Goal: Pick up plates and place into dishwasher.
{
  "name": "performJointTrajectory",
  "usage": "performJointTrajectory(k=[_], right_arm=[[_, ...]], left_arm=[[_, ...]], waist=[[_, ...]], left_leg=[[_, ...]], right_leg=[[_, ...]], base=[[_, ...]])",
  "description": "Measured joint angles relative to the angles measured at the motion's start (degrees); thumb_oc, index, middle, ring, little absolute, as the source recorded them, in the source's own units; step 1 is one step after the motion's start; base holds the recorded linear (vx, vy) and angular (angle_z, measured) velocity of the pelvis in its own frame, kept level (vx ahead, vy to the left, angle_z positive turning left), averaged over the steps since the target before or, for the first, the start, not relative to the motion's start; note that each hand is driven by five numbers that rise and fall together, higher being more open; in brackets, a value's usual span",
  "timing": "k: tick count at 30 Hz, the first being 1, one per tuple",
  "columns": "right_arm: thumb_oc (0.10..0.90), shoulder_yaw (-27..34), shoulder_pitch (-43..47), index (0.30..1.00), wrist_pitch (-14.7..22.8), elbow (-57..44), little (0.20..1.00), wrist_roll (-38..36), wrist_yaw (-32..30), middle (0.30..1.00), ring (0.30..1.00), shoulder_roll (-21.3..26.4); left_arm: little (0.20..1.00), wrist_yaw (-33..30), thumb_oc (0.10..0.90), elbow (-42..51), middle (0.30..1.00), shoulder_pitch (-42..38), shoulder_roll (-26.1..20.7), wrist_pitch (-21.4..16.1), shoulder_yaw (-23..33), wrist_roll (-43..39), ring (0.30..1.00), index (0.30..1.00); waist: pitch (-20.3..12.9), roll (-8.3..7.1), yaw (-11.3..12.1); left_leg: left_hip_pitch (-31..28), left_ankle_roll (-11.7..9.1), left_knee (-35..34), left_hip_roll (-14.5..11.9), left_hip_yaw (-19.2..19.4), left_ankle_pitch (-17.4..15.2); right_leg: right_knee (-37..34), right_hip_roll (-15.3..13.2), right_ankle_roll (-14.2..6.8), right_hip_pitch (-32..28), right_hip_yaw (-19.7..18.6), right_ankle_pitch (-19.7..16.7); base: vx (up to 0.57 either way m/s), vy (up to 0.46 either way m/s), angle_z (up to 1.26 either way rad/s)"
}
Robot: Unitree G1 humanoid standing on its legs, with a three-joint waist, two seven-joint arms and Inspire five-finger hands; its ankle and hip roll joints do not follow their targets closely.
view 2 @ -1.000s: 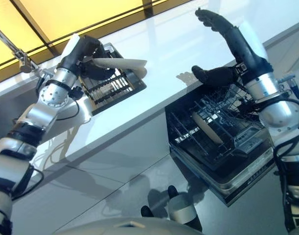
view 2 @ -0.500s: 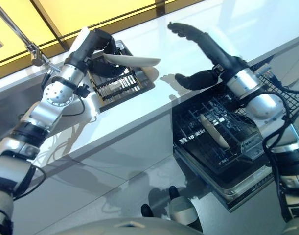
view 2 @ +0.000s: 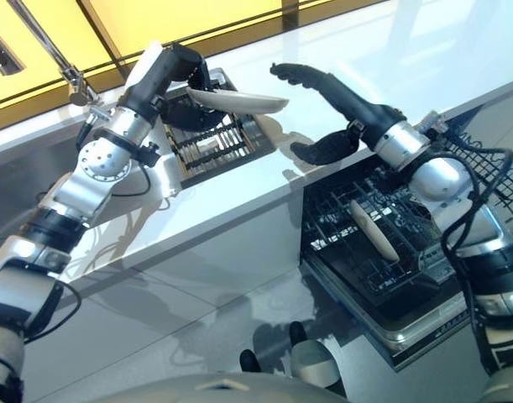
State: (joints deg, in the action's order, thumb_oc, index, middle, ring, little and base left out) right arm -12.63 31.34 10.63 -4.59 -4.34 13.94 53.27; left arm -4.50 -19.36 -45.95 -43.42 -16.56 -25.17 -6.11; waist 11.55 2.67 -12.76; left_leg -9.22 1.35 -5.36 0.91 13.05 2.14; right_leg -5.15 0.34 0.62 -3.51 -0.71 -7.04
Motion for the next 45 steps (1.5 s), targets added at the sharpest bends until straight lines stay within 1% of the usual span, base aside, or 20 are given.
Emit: performJointTrajectory(k=[10,16,17,18,19,22,30,43,44,45], right_arm=[[0.800,-1.89,2.27,0.900,-0.21,0.08,0.900,0.00,0.03,0.900,0.900,-0.71],[0.800,-1.90,3.32,0.900,-0.47,0.10,0.900,-0.01,0.01,0.900,0.900,-2.31],[0.578,-1.93,3.32,0.709,-0.52,0.10,0.678,-0.01,-0.01,0.709,0.709,-2.72],[0.207,-2.14,3.34,0.392,-0.52,0.10,0.307,-0.01,-0.15,0.392,0.392,-2.94],[0.100,-2.37,3.38,0.300,-0.52,0.10,0.200,0.00,-0.17,0.300,0.300,-2.93],[0.100,-4.13,4.30,0.300,-0.52,0.22,0.200,0.01,-0.32,0.300,0.300,-2.94],[0.100,-4.04,5.04,0.300,-0.44,0.46,0.200,1.10,-3.01,0.300,0.300,-2.94],[0.100,-4.04,5.37,0.300,-0.04,0.49,0.200,2.83,-3.94,0.300,0.300,-2.91],[0.100,-4.04,5.37,0.300,-0.04,0.52,0.200,2.83,-3.99,0.300,0.300,-2.90],[0.100,-4.04,5.37,0.300,-0.02,0.57,0.200,2.83,-4.06,0.300,0.300,-2.90]], left_arm=[[0.200,1.12,0.100,3.15,0.300,-0.59,0.10,-0.09,-1.08,-1.26,0.300,0.300],[0.200,1.54,0.100,3.15,0.300,-0.61,2.62,-0.05,-1.57,-2.26,0.300,0.300],[0.200,1.59,0.100,3.15,0.300,-0.61,3.21,0.03,-1.62,-2.91,0.300,0.300],[0.200,1.64,0.100,3.15,0.300,-0.61,4.02,0.06,-1.63,-3.46,0.300,0.300],[0.200,1.64,0.100,3.15,0.300,-0.61,4.50,0.07,-1.63,-3.65,0.300,0.300],[0.200,1.75,0.100,3.15,0.300,-0.61,5.30,0.10,-1.89,-3.96,0.300,0.300],[0.200,2.91,0.100,3.17,0.300,-0.60,6.13,0.51,-2.16,-3.96,0.300,0.300],[0.200,3.42,0.100,3.17,0.300,-0.60,6.12,0.63,-2.19,-3.96,0.300,0.300],[0.442,3.44,0.342,3.17,0.507,-0.60,6.12,0.63,-2.19,-3.96,0.507,0.507],[0.900,3.44,0.800,3.17,0.900,-0.60,6.12,0.65,-2.19,-3.96,0.900,0.900]], waist=[[-0.14,-0.25,0.22],[-0.15,-0.26,0.21],[-0.15,-0.26,0.21],[-0.15,-0.26,0.22],[-0.15,-0.26,0.23],[-0.15,-0.26,0.07],[-0.15,-0.27,0.19],[-0.15,-0.27,0.21],[-0.15,-0.27,0.21],[-0.15,-0.27,0.21]], left_leg=[[-0.03,0.20,0.01,0.20,-0.52,0.13],[-0.09,0.23,0.01,0.22,-0.53,0.15],[-0.09,0.23,0.01,0.22,-0.53,0.15],[-0.09,0.23,0.01,0.22,-0.54,0.15],[-0.09,0.23,0.01,0.22,-0.54,0.15],[-0.09,0.23,0.01,0.21,-0.52,0.15],[-0.10,0.24,0.01,0.22,-0.55,0.15],[-0.10,0.25,0.00,0.21,-0.61,0.16],[-0.10,0.25,0.00,0.22,-0.61,0.16],[-0.11,0.25,0.00,0.22,-0.62,0.16]], right_leg=[[-0.01,-0.17,-0.04,-0.25,0.17,0.03],[-0.01,-0.19,-0.04,-0.32,0.17,0.03],[-0.01,-0.19,-0.04,-0.32,0.16,0.03],[-0.01,-0.19,-0.04,-0.32,0.17,0.03],[-0.01,-0.19,-0.04,-0.32,0.17,0.03],[-0.01,-0.19,-0.04,-0.32,0.15,0.03],[-0.01,-0.20,-0.04,-0.34,0.16,0.03],[-0.02,-0.20,-0.04,-0.38,0.22,0.03],[-0.02,-0.20,-0.04,-0.38,0.22,0.03],[-0.02,-0.20,-0.04,-0.39,0.22,0.03]], base=[[0.00,0.000,0.01],[0.00,0.000,0.00],[0.00,0.000,0.00],[0.00,0.000,0.00],[0.00,0.000,0.00],[0.00,0.000,0.00],[0.00,0.000,0.00],[0.00,0.000,0.00],[0.00,0.000,0.00],[0.00,0.000,0.00]])
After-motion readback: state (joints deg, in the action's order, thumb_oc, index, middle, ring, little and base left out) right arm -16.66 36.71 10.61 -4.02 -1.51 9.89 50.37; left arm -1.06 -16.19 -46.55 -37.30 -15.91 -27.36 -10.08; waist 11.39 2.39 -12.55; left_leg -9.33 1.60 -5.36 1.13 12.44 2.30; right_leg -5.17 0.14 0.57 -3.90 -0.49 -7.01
